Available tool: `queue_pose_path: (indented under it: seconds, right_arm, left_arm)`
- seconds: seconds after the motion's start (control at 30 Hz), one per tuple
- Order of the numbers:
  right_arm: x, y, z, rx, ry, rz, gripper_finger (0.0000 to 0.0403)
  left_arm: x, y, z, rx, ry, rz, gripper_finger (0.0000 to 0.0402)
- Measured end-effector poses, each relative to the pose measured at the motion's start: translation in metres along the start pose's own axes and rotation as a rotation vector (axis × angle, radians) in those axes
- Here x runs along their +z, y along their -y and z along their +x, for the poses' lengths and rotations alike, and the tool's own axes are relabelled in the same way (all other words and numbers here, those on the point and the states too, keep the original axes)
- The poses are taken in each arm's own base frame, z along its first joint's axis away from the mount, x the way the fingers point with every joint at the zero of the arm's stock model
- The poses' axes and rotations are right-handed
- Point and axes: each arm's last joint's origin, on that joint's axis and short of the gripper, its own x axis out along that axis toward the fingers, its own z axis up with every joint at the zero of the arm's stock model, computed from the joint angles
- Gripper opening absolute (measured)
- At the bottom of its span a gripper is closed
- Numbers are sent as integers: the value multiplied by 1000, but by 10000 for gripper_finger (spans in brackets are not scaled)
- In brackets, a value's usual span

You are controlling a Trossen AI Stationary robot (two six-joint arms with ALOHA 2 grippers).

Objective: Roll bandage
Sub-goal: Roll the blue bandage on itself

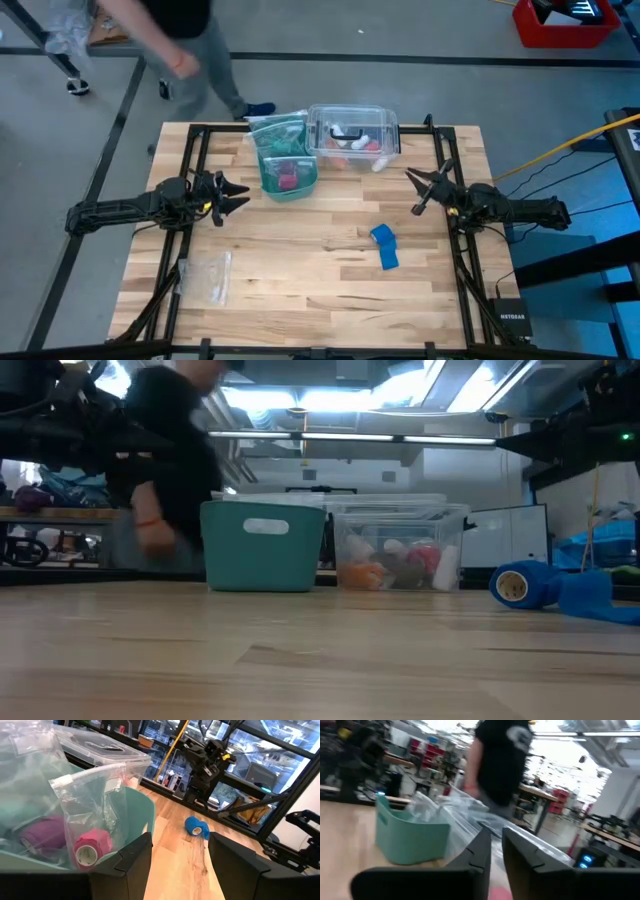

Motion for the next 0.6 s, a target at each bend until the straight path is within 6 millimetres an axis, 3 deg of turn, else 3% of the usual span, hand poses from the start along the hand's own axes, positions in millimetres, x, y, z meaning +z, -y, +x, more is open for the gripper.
queue_pose_path:
  seconds: [0.23,0.37,0.6]
  right_arm:
    - [3,1,0,20,11,87,166]
    - [6,-3,0,162,56,251,215]
    - [2,-15,3,409,-12,477,222]
  left_arm:
    - [1,-1,0,23,13,7,186]
    - [1,-1,0,23,13,-1,186]
    - [1,-1,0,23,14,0,186]
